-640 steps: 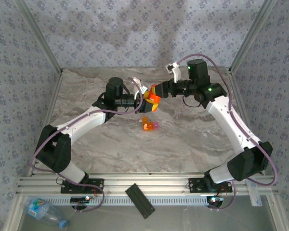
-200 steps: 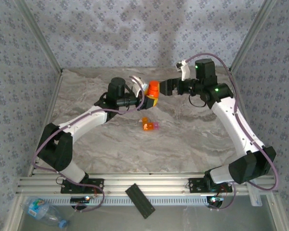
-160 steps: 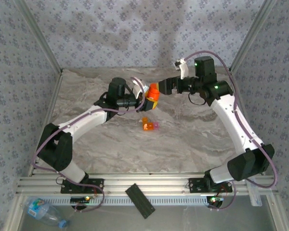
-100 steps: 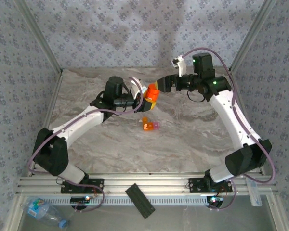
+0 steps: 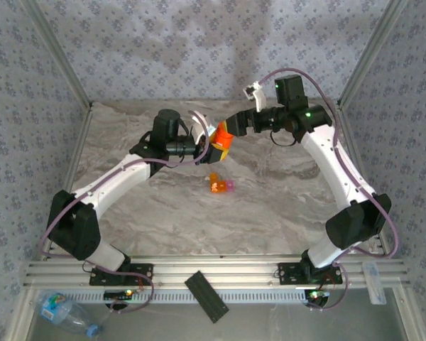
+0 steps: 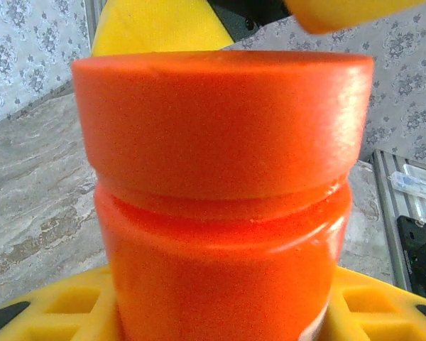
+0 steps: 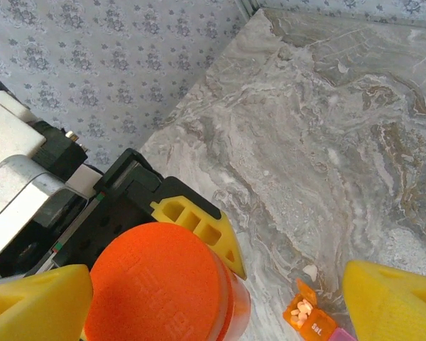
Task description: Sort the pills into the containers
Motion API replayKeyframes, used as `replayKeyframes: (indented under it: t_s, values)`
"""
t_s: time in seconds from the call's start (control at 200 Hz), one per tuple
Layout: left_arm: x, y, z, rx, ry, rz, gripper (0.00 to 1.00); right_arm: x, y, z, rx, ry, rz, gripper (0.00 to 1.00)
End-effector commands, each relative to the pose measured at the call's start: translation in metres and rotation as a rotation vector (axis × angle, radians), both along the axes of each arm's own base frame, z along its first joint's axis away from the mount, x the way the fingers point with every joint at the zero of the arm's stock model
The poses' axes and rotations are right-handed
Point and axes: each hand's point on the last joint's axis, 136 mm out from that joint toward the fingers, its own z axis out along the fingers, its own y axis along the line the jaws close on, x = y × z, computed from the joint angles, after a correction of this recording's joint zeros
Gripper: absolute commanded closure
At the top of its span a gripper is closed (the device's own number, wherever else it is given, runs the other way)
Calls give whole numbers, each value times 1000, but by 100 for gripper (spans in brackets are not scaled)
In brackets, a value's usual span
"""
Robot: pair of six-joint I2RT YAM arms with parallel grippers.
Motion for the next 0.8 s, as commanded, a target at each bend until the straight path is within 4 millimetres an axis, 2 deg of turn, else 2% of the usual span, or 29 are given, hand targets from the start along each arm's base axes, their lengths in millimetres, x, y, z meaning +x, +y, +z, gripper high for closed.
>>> replayKeyframes:
  t_s: [0.0, 0.27, 0.46, 0.795]
  values:
    - [0, -3, 17, -28, -45, -44, 100, -8, 5, 2, 5, -7, 49, 9]
    - [3, -4, 13, -28, -36, -51, 100, -14, 11, 6, 24, -10, 81, 11]
    - [5, -4, 14, -31, -37, -51, 100, -17, 14, 1, 15, 1, 97, 14]
    - [7, -6, 18, -37, -40, -56, 100, -20, 14, -7, 0, 15, 107, 31]
